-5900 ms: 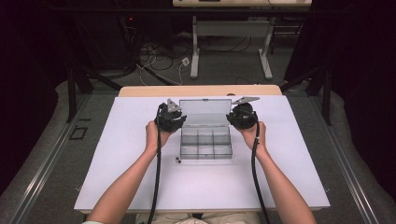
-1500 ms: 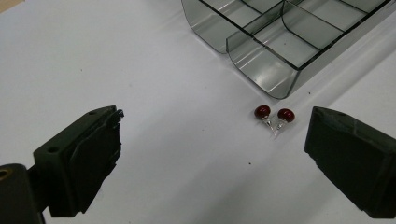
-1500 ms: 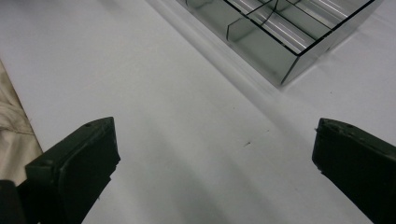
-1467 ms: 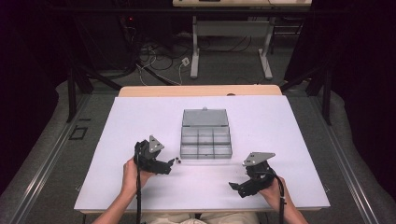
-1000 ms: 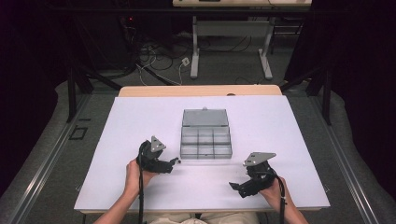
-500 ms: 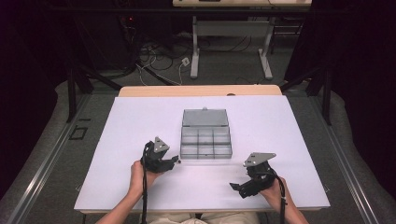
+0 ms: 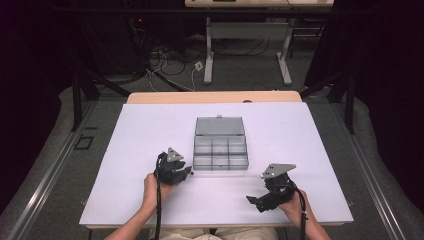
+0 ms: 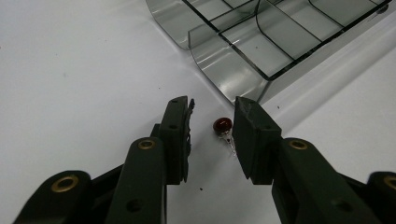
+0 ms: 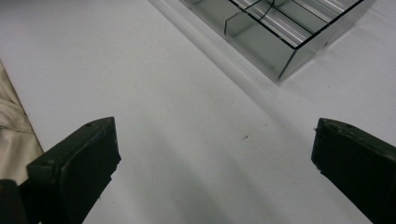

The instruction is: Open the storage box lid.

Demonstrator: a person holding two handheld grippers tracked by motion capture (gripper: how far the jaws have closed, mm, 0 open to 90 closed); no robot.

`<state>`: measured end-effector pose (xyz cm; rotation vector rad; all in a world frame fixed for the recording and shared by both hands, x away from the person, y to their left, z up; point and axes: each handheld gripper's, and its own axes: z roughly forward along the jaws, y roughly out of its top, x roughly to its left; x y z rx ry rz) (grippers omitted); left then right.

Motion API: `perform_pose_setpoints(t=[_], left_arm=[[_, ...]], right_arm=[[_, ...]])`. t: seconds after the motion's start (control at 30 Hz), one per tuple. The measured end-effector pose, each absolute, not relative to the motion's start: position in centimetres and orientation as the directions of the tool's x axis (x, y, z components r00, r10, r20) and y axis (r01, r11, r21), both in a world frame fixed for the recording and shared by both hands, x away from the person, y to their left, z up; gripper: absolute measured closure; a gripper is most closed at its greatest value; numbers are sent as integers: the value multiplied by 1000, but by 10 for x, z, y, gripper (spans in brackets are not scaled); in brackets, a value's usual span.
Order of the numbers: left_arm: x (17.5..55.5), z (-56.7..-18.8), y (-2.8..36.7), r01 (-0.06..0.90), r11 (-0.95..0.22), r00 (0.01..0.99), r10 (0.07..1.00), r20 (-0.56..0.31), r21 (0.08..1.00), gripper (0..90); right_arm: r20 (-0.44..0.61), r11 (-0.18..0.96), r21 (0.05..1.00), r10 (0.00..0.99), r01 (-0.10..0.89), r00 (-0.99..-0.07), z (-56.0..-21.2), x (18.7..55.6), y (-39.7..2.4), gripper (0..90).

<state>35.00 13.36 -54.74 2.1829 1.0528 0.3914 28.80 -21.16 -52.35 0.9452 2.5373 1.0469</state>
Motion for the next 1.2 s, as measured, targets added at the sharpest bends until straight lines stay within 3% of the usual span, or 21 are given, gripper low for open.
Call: perform_pose_setpoints(t=[0.9, 0.97, 1.2], left_arm=[[352, -557, 131, 544, -502, 671, 742, 11, 672, 805], [350, -557, 130, 546, -504, 673, 740, 9, 669, 893], [351, -557, 131, 528, -526, 688, 725, 26, 667, 894]], right_arm=[[25, 540, 693, 643, 477, -765, -525, 289, -211, 4], [27, 543, 691, 641, 478, -767, -525, 289, -211, 3], [22, 540, 694, 646, 477, -763, -525, 288, -210, 3]])
